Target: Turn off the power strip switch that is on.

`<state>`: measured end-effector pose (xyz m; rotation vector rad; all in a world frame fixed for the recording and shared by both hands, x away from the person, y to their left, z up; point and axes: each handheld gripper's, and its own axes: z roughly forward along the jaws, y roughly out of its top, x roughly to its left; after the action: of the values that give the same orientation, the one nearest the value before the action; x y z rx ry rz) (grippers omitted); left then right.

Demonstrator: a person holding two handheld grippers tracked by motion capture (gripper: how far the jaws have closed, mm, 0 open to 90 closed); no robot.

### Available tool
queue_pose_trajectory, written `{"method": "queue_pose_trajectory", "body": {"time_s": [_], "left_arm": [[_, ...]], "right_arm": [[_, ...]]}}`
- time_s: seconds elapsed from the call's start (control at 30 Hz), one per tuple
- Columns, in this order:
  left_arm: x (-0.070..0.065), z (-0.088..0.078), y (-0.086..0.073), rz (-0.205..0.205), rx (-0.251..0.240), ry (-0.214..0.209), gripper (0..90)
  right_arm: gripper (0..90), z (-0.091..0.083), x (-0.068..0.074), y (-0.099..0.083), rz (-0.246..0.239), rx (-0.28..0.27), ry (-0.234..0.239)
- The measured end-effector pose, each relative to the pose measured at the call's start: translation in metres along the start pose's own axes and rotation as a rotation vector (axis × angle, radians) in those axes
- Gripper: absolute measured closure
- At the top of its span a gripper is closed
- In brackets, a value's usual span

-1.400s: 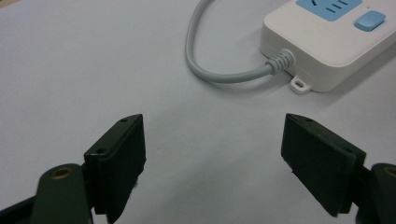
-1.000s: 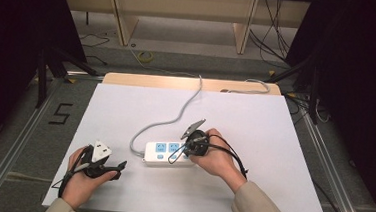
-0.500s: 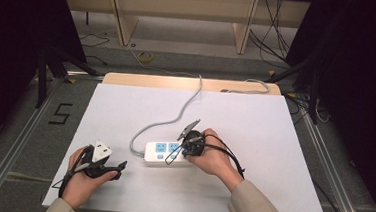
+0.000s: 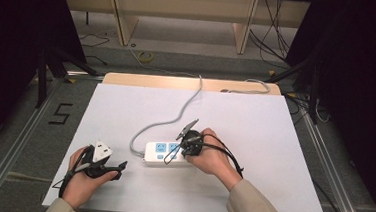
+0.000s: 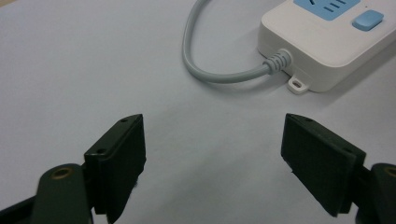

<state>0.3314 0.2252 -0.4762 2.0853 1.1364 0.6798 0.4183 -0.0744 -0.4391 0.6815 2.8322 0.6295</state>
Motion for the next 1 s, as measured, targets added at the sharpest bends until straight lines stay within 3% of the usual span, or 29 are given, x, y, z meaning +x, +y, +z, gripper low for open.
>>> {"method": "queue_pose_trajectory", "body": {"time_s": [0.5,1.0], "left_arm": [[-0.0001,0.0003,-0.0001,0.001,0.001,-0.001,21.9],[0.0004,0.0007,-0.0006,-0.001,0.003,-0.002,22.0]], "right_arm": [[90.0,0.0008,0.0005,0.0002,0.0,0.006,-0.006],[90.0,0.0005,-0.0005,-0.0047,0.013,-0.033,0.0]]}}
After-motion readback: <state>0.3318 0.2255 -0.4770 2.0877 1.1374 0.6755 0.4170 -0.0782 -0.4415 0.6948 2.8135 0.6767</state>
